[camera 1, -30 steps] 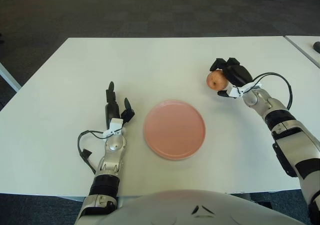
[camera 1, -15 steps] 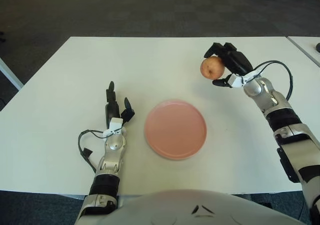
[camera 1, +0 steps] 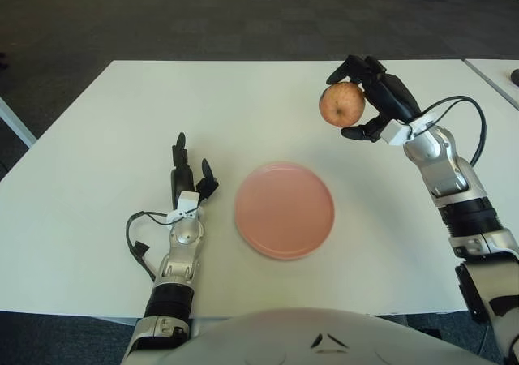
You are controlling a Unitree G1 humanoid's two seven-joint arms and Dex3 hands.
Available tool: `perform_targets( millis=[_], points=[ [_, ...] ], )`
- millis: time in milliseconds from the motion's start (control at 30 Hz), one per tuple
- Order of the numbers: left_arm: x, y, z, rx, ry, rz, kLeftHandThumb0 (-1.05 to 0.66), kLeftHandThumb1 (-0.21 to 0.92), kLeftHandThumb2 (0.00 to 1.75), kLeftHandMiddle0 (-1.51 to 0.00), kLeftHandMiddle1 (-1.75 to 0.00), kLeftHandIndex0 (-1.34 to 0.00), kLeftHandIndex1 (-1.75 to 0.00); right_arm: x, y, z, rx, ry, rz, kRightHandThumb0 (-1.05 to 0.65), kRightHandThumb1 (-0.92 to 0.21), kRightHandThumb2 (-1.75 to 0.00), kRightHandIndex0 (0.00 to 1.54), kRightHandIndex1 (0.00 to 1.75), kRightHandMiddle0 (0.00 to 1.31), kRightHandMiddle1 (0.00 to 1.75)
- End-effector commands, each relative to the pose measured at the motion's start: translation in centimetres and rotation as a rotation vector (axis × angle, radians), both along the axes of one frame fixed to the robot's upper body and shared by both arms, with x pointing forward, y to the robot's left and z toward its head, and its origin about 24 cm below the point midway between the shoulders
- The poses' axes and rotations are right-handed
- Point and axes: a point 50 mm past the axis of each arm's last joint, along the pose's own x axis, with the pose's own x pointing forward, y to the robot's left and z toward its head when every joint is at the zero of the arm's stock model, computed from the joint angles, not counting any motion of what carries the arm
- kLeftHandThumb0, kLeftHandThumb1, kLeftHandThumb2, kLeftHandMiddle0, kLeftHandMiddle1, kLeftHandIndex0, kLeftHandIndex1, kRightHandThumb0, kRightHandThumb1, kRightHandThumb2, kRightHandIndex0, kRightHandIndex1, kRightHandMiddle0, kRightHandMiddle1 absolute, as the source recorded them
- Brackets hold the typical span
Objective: Put the apple into the plate.
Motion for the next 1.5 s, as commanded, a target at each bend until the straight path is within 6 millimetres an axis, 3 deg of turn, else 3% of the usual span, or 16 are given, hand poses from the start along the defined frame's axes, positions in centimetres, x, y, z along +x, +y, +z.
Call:
perform_targets(
  millis=[0,300,367,833,1467],
  points=[
    [0.0,0.3,0.0,0.013,0.004,0.0,-0.76,0.92,0.95,-0.19,-0.01,0.0,-0.37,-0.9,0.0,0.5,0.036,-0.006,0.023,0.0,-0.09,-1.57,0.8,1.69,0.55,1.75],
    [0.0,0.3,0.1,0.004,0.001,-0.001,-0.75,0.92,0.93,-0.2,-0.01,0.0,-0.39,-2.8,1.0,-0.5,0.008,0.028,0.168,0.0,-0.08,-1.57,0.81,1.68,0.56,1.75],
    [0.0,0.2,0.1,0.006,-0.001,-0.001,-0.76,0.92,0.94,-0.2,-0.01,0.0,-0.39,-3.5,1.0,-1.1,-0.016,0.049,0.208,0.0,-0.04,-1.61,0.85,1.66,0.59,1.75],
    [0.1,0.1,0.1,0.016,0.002,-0.003,-0.76,0.92,0.95,-0.2,-0.01,0.0,-0.39,-6.2,1.0,-2.4,-0.224,0.182,0.453,0.0,-0.04,-1.59,0.87,1.6,0.6,1.75],
    [0.2,0.0,0.0,-0.01,0.004,-0.013,-0.74,0.92,0.93,-0.2,-0.01,0.0,-0.39,-7.6,2.7,-4.6,-0.298,0.15,0.53,0.0,-0.11,-1.53,0.79,1.66,0.54,1.75]
  ],
)
